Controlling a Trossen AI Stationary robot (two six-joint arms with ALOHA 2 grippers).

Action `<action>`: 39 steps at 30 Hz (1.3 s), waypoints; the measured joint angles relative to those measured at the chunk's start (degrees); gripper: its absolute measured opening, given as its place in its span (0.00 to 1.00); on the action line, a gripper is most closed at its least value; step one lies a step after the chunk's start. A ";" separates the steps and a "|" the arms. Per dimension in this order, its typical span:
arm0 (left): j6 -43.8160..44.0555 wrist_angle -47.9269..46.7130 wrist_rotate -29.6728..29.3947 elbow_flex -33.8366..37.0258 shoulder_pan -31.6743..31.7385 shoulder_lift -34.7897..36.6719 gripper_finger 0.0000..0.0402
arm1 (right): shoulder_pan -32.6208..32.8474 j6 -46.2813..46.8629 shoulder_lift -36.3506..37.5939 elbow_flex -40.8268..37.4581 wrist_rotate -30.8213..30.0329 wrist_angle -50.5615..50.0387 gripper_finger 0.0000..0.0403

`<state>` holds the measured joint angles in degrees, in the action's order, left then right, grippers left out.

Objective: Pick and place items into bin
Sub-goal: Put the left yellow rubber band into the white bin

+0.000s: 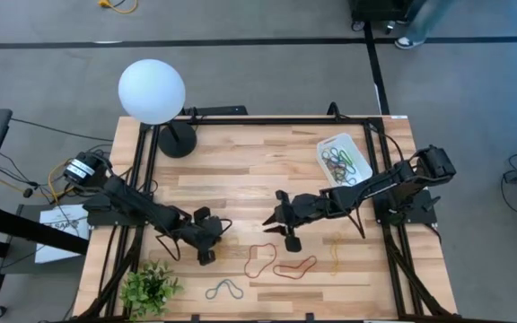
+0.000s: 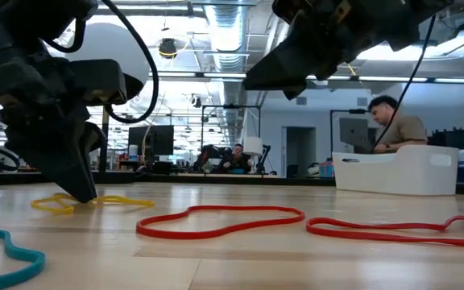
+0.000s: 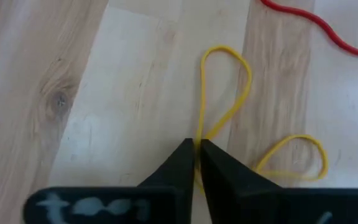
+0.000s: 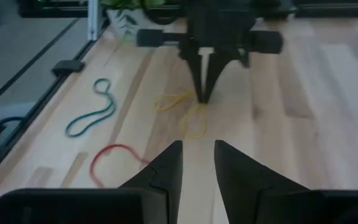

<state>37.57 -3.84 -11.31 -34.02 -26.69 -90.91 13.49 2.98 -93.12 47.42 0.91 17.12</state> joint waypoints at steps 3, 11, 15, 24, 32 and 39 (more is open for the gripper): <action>-0.36 0.71 -2.36 0.05 -0.73 -0.07 0.02 | -0.02 0.99 0.00 0.00 -2.35 -0.06 0.22; -5.65 1.51 -13.91 -2.82 -1.67 0.29 0.00 | -0.02 4.11 0.00 0.00 -8.53 0.16 0.22; -8.42 1.36 -19.18 -5.67 -1.50 0.33 0.00 | -0.13 4.09 0.00 0.00 -8.59 1.21 0.22; -18.04 1.92 -27.24 -12.42 0.36 0.42 0.00 | -0.13 2.59 0.00 0.00 -8.57 2.94 0.22; -23.63 2.42 -28.59 -15.72 3.52 0.48 0.00 | -0.13 2.54 0.00 0.00 -8.57 3.59 0.22; -31.22 10.49 -23.77 -15.72 5.54 0.50 0.00 | -0.13 2.38 0.00 0.00 -9.94 3.56 0.22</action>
<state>6.35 6.65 -35.08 -49.74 -21.15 -90.41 13.37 5.37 -93.12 47.42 -9.03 20.68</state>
